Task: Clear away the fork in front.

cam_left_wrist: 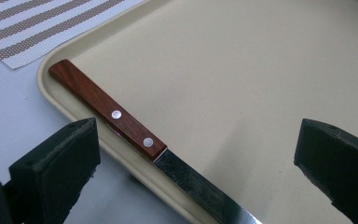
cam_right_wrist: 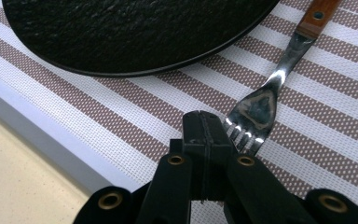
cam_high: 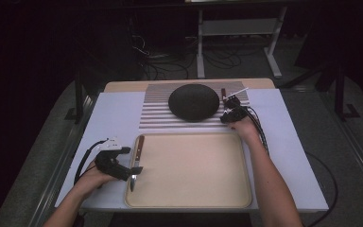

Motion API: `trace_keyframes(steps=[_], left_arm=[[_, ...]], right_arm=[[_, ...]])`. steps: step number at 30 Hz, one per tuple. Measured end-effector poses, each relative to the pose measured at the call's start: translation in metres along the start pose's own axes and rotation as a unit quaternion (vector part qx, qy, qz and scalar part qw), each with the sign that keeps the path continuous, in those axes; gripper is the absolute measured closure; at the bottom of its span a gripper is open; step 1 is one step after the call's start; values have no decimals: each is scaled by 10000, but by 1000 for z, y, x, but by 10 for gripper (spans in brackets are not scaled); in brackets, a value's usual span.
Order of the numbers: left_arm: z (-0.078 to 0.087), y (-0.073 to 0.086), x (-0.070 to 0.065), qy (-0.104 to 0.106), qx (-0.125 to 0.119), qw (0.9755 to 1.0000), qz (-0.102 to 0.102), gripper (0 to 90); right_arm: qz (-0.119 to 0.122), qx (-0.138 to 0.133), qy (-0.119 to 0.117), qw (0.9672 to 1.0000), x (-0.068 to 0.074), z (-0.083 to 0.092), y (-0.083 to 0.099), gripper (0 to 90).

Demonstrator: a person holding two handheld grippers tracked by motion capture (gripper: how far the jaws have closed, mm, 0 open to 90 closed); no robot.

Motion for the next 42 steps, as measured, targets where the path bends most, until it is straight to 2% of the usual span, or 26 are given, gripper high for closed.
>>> trace_keyframes(steps=[26, 42], left_arm=[[1, 0, 1, -6, 6, 10000, 30, 1], [1, 1, 1, -8, 14, 10000, 34, 1]], right_arm=[[-49, 210, 126, 9997, -19, 19, 8, 889], [-73, 220, 219, 9995, -31, 31, 13, 890]])
Point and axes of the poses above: each handheld gripper's, and its own axes: z roughly backward along the jaws, y roughly out of its underside, x roughly to its left, the point moved 5 cm from there along -z, roughly forward along the jaws, and after that the axes turned 15 degrees about -x, right-handed, at the moved point
